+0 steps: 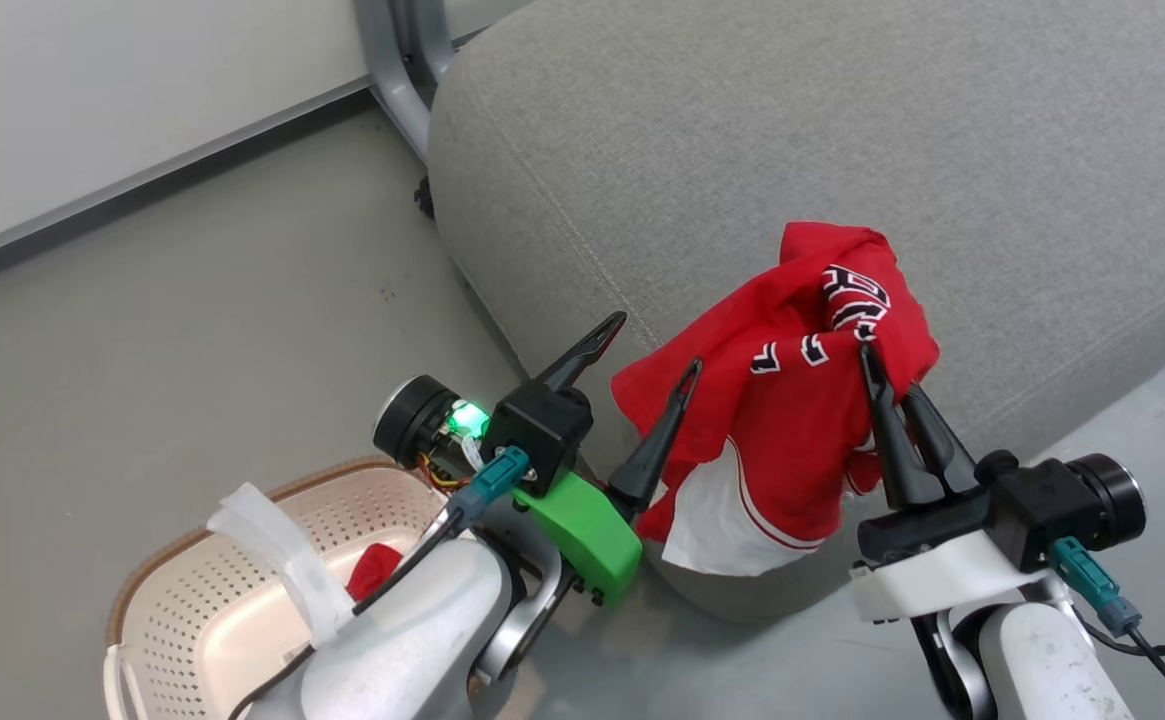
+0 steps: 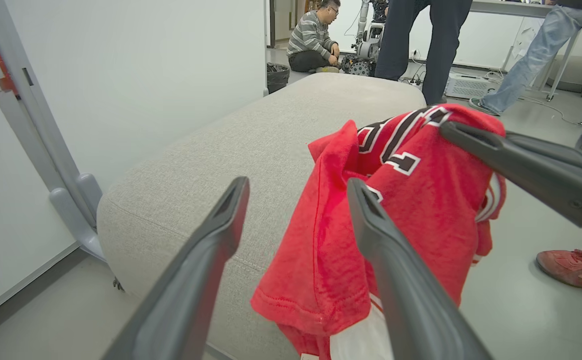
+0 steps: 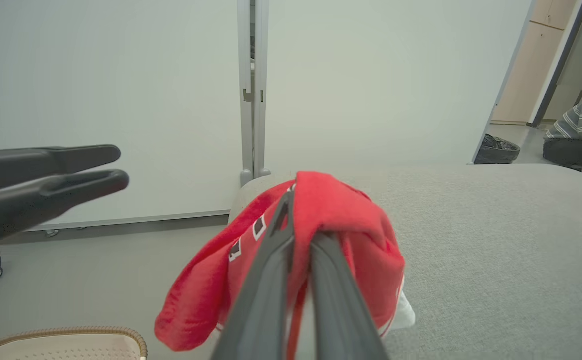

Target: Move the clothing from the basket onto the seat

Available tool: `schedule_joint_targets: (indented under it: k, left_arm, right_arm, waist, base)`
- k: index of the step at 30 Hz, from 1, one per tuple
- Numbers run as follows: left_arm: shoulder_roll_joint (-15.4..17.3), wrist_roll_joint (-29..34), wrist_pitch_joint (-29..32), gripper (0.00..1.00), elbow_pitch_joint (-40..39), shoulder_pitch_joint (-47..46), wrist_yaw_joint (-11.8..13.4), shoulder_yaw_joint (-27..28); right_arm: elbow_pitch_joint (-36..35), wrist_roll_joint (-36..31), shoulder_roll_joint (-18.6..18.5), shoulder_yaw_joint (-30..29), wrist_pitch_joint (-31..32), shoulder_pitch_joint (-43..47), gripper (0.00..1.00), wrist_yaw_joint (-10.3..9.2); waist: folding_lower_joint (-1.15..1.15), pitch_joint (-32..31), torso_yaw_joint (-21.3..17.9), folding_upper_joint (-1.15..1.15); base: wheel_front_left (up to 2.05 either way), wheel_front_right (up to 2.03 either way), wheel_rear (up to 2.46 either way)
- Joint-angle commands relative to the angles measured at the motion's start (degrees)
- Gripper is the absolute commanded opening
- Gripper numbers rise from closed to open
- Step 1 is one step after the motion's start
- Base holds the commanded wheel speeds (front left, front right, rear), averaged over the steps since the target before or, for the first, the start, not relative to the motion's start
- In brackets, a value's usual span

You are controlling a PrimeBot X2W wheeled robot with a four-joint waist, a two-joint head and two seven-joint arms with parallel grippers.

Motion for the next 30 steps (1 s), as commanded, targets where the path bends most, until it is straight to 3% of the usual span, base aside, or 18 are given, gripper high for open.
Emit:
schedule_joint_targets:
  k: [1, 8, 12, 22, 25, 30]
  left_arm:
    - [0.5, 0.2, 0.3, 1.00, -0.3, -0.5, -0.2, -0.1]
    - [0.7, 1.9, 0.8, 1.00, -2.2, -3.1, -0.6, -1.2]
    - [1.6, 2.9, 1.2, 1.00, -4.0, -4.8, -0.8, -1.3]
    - [1.0, 6.0, 1.8, 1.00, -7.1, -10.9, -0.1, -1.6]
    - [1.1, 7.2, 1.5, 1.00, -7.3, -12.9, -0.1, -1.9]
    - [0.1, 8.6, 1.1, 1.00, -7.1, -15.5, -0.9, -2.7]
  right_arm:
    - [-0.4, -0.2, 0.0, -0.4, -0.2, 0.5, 0.00, -0.08]
    - [-1.3, 4.8, 0.0, -5.8, -0.2, -4.8, 0.00, -0.08]
    - [-0.8, 7.2, -0.1, -10.0, -0.2, -12.1, 0.00, -0.08]
    - [5.2, 14.4, -9.9, -23.3, -0.2, -34.0, 0.00, -0.08]
    - [10.7, 16.8, -13.4, -28.2, -0.2, -40.4, 0.00, -0.07]
    - [20.1, 18.1, -16.9, -30.2, -0.2, -45.1, 0.00, -0.07]
  waist:
    - [0.00, 2.3, -2.0, 0.00]
    - [0.00, 7.7, 0.4, 0.00]
    - [0.00, 12.7, 2.2, 0.00]
    - [0.00, 27.7, 8.6, 0.00]
    - [0.00, 32.1, 10.6, 0.00]
    - [0.00, 36.1, 12.6, 0.00]
  base:
    - [0.00, 0.00, 0.00]
    - [0.00, 0.00, 0.00]
    - [0.00, 0.00, 0.00]
    - [0.00, 0.00, 0.00]
    - [0.00, 0.00, 0.00]
    - [0.00, 0.00, 0.00]
